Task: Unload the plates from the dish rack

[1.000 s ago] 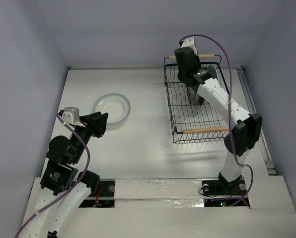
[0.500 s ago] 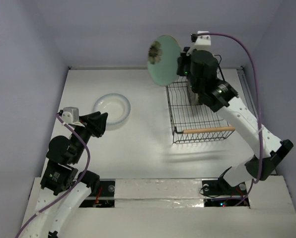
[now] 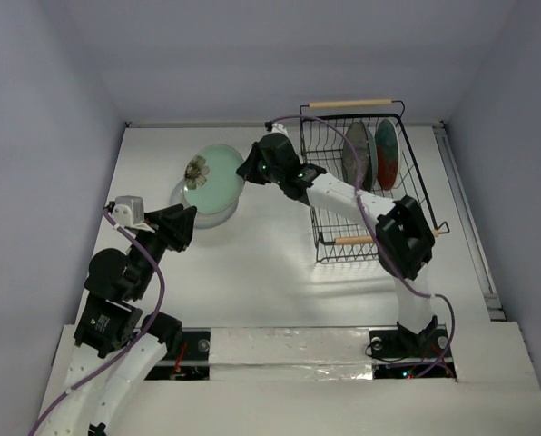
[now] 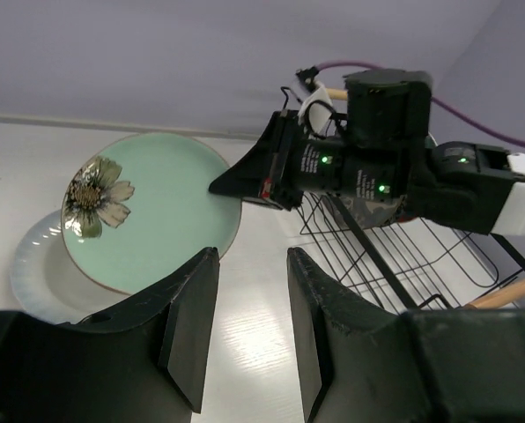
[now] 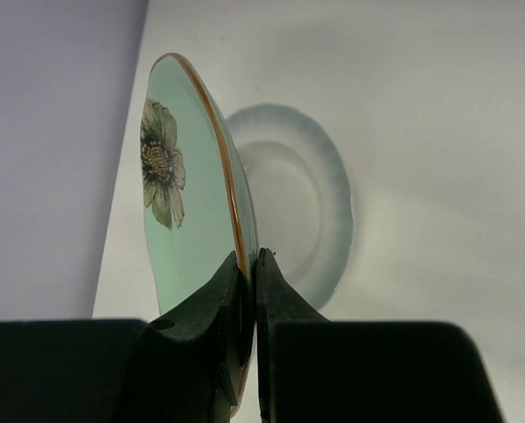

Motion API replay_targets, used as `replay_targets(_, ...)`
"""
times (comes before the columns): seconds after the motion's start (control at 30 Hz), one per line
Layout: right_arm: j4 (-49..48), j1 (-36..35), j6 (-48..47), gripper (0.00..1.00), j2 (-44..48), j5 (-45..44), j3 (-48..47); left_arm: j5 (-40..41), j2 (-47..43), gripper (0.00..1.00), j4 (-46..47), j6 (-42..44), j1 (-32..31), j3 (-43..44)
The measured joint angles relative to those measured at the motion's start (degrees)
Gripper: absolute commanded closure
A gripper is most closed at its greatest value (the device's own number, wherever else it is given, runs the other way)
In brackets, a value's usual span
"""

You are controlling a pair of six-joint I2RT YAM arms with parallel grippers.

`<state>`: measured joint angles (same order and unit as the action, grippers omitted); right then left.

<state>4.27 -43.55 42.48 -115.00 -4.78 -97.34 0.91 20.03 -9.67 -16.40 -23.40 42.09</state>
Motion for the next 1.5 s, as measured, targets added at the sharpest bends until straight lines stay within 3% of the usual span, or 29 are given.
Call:
replay_targets(0.6, -6.4, -0.33, 10.67, 0.98, -12.94, 5.01, -0.11, -0.04, 0.0, 0.66, 0.0, 0.0, 0.0, 0.0)
replay_targets(0.63, -6.71, -0.35, 11.13, 0.96, -13.0, 5.14, -0.11, -0.04, 0.0, 0.66, 0.0, -0.02, 0.0, 0.0)
replay_targets(0.77, -8.92, -0.52, 12.26, 0.71, -13.0, 6.03, 0.74, -0.04, 0.0, 0.66, 0.02, -0.02, 0.0, 0.0)
replay_targets(0.97, -12.22, -0.74, 13.73, 0.48, -12.98, 6.78, 3.85, -0.04, 0.0, 0.66, 0.02, -0.02, 0.0, 0.0)
replay_targets(1.37, -9.09, -0.92, 7.78, 0.17, -8.48, 1.7, 5.33, -1.11, 0.0, 0.66, 0.15, -0.02, 0.0, 0.0)
replay_targets(1.5, -4.31, -1.36, 3.61, 0.19, -7.72, -2.97, 3.19, -1.51, 0.0, 0.66, 0.31, -0.02, 0.0, 0.0)
